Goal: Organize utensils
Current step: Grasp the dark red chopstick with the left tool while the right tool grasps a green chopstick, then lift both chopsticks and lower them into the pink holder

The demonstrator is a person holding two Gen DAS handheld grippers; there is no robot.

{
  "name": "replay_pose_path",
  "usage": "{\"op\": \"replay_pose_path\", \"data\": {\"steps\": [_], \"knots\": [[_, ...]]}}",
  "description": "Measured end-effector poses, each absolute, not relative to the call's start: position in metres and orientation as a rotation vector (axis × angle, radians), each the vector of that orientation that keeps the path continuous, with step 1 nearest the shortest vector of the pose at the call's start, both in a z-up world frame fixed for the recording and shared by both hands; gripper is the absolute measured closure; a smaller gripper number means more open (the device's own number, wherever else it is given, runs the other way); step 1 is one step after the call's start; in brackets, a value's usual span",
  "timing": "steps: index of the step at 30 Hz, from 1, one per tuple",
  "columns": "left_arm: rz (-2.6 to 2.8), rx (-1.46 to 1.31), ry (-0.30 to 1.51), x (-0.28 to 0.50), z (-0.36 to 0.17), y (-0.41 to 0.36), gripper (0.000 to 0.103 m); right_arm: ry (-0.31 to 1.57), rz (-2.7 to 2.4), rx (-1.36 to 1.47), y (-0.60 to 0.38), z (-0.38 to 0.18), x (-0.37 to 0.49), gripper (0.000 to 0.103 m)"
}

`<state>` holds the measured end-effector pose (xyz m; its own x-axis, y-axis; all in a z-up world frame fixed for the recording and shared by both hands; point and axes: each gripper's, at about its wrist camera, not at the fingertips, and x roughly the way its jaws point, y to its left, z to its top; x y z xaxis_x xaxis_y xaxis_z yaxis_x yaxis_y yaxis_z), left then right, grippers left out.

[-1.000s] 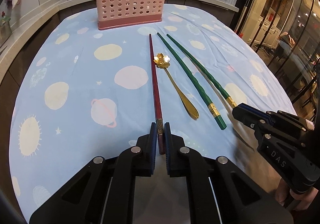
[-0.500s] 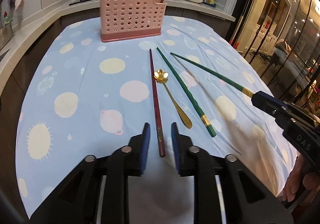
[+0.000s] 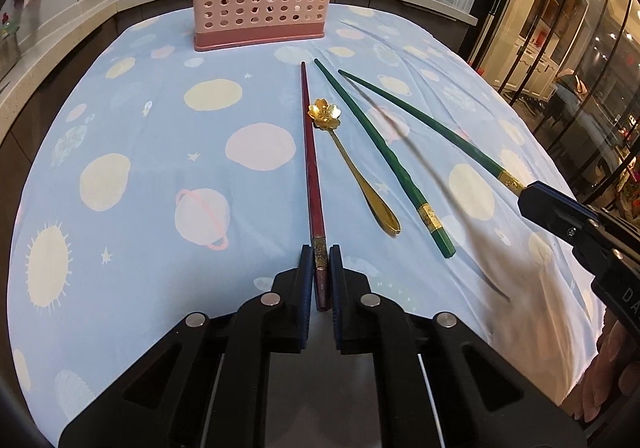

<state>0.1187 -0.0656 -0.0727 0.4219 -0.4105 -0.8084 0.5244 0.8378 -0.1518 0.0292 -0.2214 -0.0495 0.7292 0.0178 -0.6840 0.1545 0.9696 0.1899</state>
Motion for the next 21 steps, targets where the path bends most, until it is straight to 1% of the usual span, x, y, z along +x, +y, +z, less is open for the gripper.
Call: {"op": "replay_pose_path", "data": {"steps": [6,13,21], "knots": [[-0.587,0.101,0.933,0.113,-0.051,-0.053,0.096,0.713,-0.075,0.241,-0.224,-0.033,0.025,0.096],[-0.597,0.061,0.787,0.111,0.012,-0.039,0.096,0.603,-0.068,0.236,-0.235,0.015,0.024,0.096],[-0.578,0.035,0.630,0.145,0.082,-0.035,0.096,0.463,-0.046,0.214,-0.248,0.085,0.049,0.096]]}}
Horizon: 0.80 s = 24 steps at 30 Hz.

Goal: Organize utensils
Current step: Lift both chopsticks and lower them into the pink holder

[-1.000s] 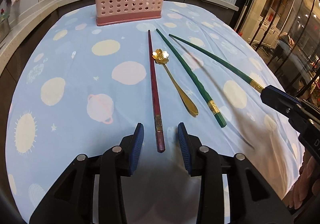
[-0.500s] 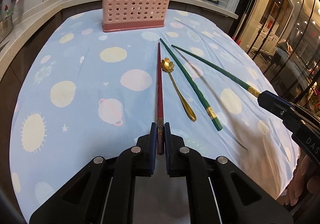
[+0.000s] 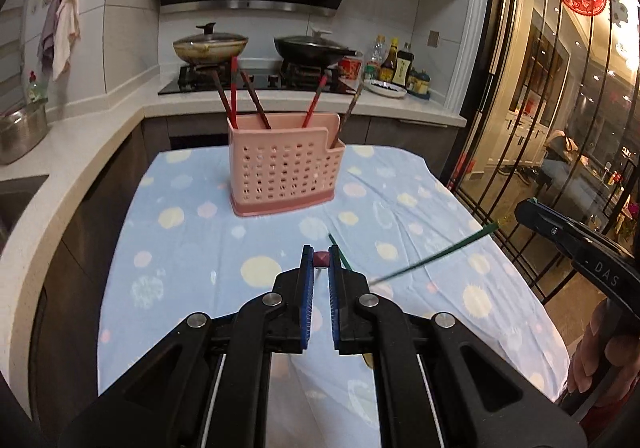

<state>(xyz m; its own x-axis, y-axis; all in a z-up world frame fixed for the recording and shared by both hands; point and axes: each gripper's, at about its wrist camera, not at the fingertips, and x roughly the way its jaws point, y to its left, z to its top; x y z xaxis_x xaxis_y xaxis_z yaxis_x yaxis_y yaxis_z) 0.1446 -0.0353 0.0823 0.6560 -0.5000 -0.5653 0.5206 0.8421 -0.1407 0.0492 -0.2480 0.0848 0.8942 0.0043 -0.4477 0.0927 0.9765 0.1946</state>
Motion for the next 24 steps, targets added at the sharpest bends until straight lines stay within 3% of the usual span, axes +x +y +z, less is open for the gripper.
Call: {"op": "replay_pose_path", "data": {"steps": [24], "knots": [[-0.505,0.036,0.369,0.275,0.228,-0.064,0.096,0.238,0.005,0.202,-0.257,0.220,0.213,0.096]]}}
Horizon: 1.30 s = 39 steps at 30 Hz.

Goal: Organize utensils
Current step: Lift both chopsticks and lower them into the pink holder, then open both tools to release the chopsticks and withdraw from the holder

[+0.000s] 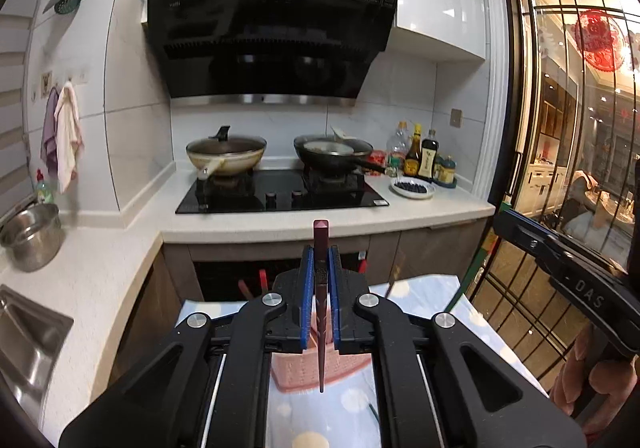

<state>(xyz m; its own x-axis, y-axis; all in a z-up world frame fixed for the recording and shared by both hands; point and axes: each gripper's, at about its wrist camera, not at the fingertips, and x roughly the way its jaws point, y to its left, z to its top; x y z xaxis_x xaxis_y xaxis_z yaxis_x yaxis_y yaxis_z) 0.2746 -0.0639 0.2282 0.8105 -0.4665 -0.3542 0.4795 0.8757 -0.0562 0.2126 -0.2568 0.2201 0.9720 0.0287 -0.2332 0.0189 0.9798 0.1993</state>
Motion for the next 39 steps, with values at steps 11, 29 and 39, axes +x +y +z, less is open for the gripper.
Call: {"op": "replay_pose_path", "data": {"steps": [11,29,39], "knots": [[-0.473,0.034,0.379,0.339,0.238,-0.074,0.096,0.268,0.003,0.218,-0.253,0.221,0.303,0.096],[-0.416,0.062,0.451,0.351,0.183,-0.080,0.055,0.379,-0.015,0.173,-0.240,0.162,0.315,0.067],[-0.420,0.075,0.453,0.323,0.177,-0.074,0.049,0.356,-0.009,0.165,-0.234,0.163,0.267,0.061]]}}
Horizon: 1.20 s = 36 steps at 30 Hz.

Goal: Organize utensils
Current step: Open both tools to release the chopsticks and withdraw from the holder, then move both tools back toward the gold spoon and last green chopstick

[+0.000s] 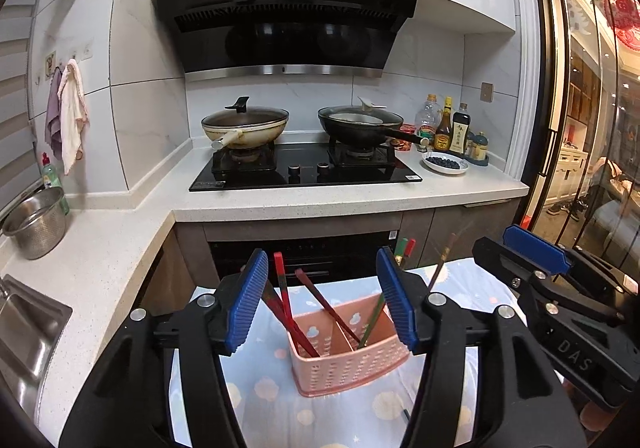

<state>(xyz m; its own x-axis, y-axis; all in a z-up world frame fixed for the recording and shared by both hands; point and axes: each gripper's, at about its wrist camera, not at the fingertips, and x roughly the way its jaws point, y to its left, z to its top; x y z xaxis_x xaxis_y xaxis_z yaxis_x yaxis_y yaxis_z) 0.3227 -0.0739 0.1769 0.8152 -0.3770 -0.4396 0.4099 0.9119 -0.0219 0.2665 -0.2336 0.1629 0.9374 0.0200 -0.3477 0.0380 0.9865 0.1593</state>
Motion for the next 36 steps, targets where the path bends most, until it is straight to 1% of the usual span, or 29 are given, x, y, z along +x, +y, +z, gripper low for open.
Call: {"op": "replay_pose_path", "data": {"steps": [10,17,29,31,36], "knots": [[-0.440,0.072,0.450,0.286,0.177,-0.064,0.049,0.345,-0.008,0.142,-0.220,0.164,0.216,0.061],[-0.454,0.069,0.454,0.259,0.173,-0.054,0.048,0.368,-0.011,0.153,-0.216,0.153,0.185,0.061],[-0.468,0.069,0.478,0.218,0.151,-0.040,0.046,0.413,-0.022,0.182,-0.214,0.122,0.138,0.061],[-0.466,0.068,0.487,0.212,0.145,-0.039,0.042,0.424,-0.025,0.189,-0.214,0.115,0.131,0.061],[-0.468,0.071,0.536,0.201,0.121,-0.035,0.041,0.477,-0.030,0.223,-0.217,0.087,0.115,0.061]]}}
